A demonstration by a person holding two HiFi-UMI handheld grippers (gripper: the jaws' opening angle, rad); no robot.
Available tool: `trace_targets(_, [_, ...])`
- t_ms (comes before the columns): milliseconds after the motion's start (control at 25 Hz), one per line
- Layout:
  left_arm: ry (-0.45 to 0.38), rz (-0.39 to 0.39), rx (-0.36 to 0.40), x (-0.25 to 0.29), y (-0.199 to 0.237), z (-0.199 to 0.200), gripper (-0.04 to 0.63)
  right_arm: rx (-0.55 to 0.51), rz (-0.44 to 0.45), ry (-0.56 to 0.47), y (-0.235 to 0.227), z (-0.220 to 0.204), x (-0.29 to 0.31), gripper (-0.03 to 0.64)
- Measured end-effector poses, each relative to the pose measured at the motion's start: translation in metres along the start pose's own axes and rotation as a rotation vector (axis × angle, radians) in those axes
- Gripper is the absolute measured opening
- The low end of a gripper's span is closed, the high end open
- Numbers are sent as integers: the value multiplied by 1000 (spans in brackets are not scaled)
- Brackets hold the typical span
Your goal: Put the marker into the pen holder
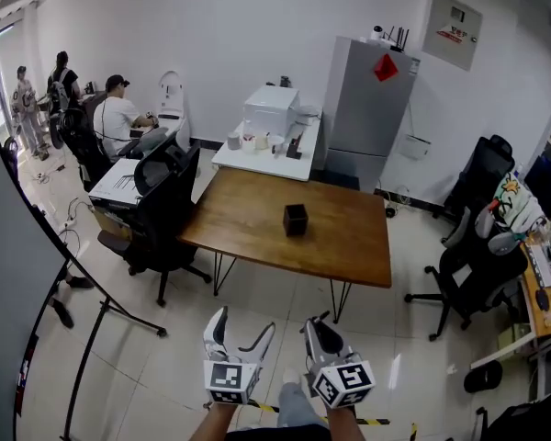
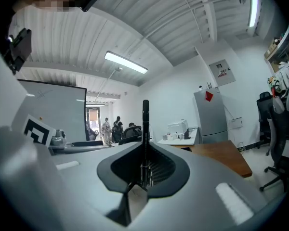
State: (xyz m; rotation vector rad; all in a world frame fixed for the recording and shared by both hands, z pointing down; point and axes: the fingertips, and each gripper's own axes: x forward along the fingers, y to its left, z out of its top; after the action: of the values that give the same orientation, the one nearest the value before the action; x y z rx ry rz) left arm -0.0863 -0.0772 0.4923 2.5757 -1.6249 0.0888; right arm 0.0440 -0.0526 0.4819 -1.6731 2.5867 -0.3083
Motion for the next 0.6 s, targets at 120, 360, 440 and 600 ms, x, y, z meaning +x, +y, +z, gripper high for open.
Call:
trace_targets(120, [-27, -1, 8, 55, 9, 6, 445, -7, 18, -16, -37, 15, 46, 35])
trace_targets(360, [-67, 73, 14, 156, 26, 56, 434, -36, 90, -26, -102, 59, 139, 35])
trace_targets(440, [-87, 74, 22, 190, 26, 62, 433, -35, 108, -19, -122, 62, 161, 37])
trace_targets(600, [-75, 60, 34, 243, 27, 59, 430, -21, 120, -3, -159, 64, 194, 35])
